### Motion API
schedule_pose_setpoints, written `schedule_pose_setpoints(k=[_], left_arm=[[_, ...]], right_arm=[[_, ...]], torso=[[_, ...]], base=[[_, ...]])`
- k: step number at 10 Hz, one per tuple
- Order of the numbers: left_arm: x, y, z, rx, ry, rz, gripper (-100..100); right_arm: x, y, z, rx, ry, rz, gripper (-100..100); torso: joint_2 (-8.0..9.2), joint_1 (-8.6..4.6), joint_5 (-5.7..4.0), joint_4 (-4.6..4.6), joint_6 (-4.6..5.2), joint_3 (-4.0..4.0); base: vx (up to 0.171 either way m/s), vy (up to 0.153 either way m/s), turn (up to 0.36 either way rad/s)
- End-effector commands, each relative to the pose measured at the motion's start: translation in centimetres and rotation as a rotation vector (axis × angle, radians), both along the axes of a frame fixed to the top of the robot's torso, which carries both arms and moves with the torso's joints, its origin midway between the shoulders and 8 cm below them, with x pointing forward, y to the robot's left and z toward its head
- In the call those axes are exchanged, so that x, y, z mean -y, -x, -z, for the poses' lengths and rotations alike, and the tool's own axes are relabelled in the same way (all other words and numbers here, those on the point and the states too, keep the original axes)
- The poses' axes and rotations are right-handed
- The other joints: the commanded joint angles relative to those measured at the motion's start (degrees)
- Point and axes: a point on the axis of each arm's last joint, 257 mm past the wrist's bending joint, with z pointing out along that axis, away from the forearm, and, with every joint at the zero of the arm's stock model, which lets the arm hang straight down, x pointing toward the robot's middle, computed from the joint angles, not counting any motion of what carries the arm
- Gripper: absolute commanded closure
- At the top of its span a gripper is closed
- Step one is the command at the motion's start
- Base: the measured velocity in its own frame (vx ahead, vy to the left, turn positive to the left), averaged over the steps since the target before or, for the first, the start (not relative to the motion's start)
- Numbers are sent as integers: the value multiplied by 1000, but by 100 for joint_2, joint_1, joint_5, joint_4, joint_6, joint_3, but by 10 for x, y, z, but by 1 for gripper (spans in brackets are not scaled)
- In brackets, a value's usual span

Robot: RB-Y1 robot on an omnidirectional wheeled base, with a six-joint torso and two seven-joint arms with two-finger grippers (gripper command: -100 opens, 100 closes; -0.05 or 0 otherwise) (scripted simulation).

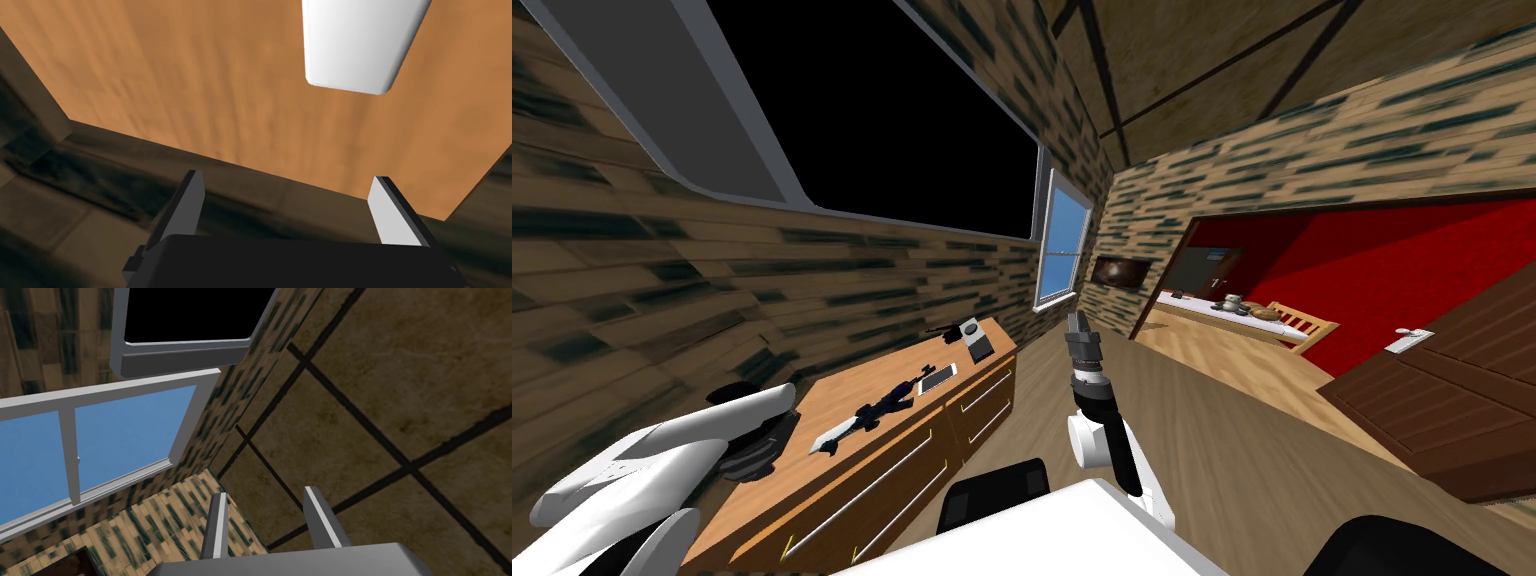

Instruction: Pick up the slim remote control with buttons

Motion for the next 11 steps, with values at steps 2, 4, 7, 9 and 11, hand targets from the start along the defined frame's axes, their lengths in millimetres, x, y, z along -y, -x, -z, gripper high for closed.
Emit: schedule_pose_setpoints(k=[2,4,7,9,11], left_arm=[[13,7,7,-34,69,-30,-100],[24,11,12,-56,124,-50,-100],[46,16,17,-88,221,-78,-100],[58,19,21,-108,269,-89,-100],[69,21,23,-121,309,-96,-100]], right_arm=[[0,0,0,0,0,0,0],[0,0,0,0,0,0,0],[0,0,0,0,0,0,0],[0,0,0,0,0,0,0],[0,0,0,0,0,0,0]], torso=[[-2,-1,0,0,4,-1],[-4,-1,0,-1,4,-2],[-4,0,0,-1,0,-3],[-11,1,1,-2,5,-6],[-15,-5,4,-2,10,-8]], base=[[-1,3,-86],[3,3,-81],[8,4,-73],[21,13,-83],[20,7,-53]])
